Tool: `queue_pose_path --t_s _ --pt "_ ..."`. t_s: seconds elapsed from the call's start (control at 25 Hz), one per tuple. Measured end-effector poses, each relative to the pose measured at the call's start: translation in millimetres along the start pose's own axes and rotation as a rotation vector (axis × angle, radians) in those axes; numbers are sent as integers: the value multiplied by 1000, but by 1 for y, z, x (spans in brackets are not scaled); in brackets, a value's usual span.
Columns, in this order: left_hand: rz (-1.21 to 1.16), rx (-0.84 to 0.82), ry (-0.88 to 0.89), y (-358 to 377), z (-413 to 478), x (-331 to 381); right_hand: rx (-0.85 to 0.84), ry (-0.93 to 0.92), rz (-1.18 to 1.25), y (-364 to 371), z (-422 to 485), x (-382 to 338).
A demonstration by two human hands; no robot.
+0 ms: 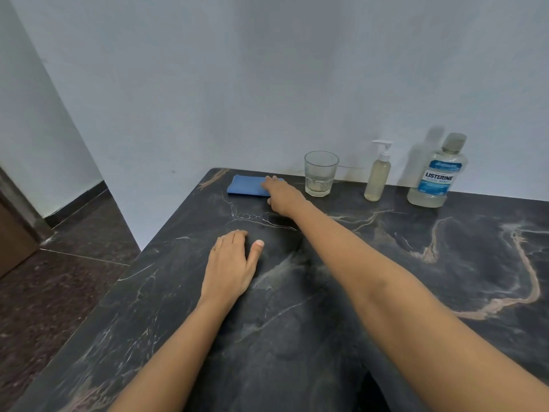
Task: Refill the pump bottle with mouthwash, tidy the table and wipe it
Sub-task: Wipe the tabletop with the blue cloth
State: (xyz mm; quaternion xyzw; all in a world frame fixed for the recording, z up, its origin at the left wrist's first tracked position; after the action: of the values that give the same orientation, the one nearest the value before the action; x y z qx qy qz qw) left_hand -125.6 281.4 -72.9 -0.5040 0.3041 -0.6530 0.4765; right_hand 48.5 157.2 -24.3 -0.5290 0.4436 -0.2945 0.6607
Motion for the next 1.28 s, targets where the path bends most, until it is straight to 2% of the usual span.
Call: queue_pose_path --t_s 0.12,0.32,0.56,0.72,0.88,1.04,1.16,1.28 --pt "-7 10 5 2 1 1 -10 -5 -99 6 11 -3" --pt "-44 16 -9 3 5 -4 25 -165 -424 11 12 -16" --pt "-97 49 -11 -5 1 0 99 -58 -341 -23 -25 -29" --pt "-156 52 29 -26 -10 10 168 -20 -268 -54 -97 -25" --pt "-146 32 1 -42 -39 24 244 132 -26 -82 -182 -5" --pt "-143 -6 38 -56 -91 54 320 192 157 -113 -280 17" --pt "-119 -49 96 -65 -123 67 326 246 42 -133 -351 32" --pt "-112 -45 142 -73 -156 82 330 331 -213 -141 -423 41"
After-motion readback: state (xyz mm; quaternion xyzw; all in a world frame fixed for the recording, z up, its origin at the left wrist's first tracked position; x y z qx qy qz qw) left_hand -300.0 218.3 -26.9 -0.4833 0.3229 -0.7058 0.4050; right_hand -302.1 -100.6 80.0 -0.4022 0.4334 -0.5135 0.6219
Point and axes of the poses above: each hand's wrist, its own z-axis towards the middle knuckle, its own y-axis out of the palm, x = y × z, the point moved 1 cm from there along z, towards the middle knuckle, and after that the axes turned 8 degrees about z, right-handed, at the moved point
